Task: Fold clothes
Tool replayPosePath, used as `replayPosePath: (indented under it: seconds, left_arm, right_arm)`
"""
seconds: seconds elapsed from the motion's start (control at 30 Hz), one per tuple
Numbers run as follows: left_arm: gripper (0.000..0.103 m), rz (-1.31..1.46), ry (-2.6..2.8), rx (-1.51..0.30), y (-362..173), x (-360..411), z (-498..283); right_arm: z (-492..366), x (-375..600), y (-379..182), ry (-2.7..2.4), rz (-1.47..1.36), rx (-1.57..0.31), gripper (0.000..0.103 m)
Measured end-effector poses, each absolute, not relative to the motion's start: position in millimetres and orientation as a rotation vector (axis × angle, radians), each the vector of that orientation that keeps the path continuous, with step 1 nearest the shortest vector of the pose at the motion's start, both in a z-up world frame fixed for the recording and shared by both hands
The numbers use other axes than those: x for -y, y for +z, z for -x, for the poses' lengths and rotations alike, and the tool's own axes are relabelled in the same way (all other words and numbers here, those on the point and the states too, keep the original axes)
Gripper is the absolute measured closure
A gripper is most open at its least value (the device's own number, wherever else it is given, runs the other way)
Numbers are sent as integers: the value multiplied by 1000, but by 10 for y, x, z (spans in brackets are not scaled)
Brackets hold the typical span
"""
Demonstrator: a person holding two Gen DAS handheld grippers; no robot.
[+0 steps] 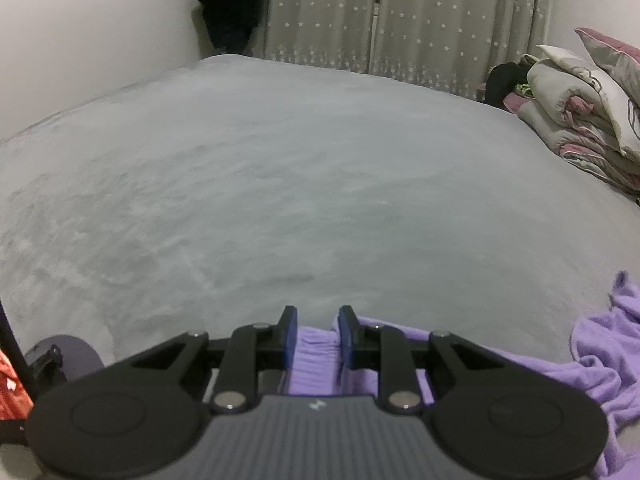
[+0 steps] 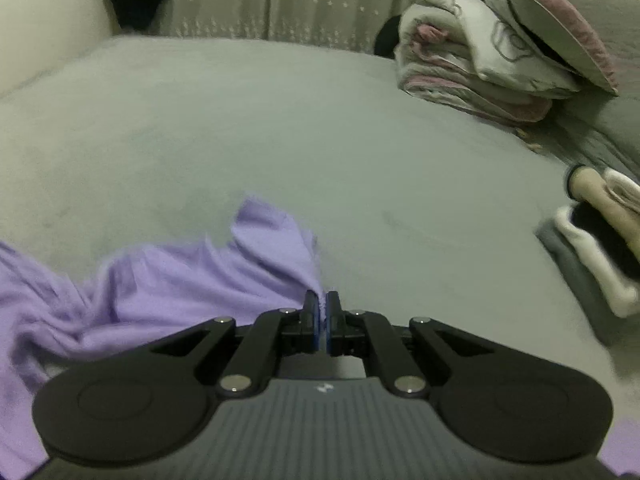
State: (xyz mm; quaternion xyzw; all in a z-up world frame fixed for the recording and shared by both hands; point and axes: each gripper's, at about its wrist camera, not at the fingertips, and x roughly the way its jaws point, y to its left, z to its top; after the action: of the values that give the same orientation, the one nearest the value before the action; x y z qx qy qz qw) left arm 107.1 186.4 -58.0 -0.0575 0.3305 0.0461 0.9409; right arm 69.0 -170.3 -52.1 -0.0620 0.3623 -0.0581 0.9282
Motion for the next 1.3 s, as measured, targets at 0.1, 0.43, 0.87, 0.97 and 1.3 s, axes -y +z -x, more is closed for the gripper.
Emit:
replayPosePath:
  seconds: [0.1, 0.43, 0.87, 0.97, 1.3]
  left_arm:
    - [81, 115, 94, -680, -579, -1858, -1079]
    - [80, 141, 89, -690, -585, -1887, -1120]
    - [80, 122, 77, -703, -609, -1901, -1161]
    - [81, 127, 86, -692, -612, -1913, -1154]
    - [81, 81, 212, -571, -533, -1897, -1085]
  right_arm:
    - [-621, 1825, -696, -133, 101, -817, 100]
    - [-710, 1676, -468, -53, 90, -776, 57]
    - [-1457, 1195, -678, 108, 141, -833, 95]
    - [-1490, 1213, -727, 97, 142, -826, 102]
    - [-1515, 1327, -419, -75, 169, -621, 102]
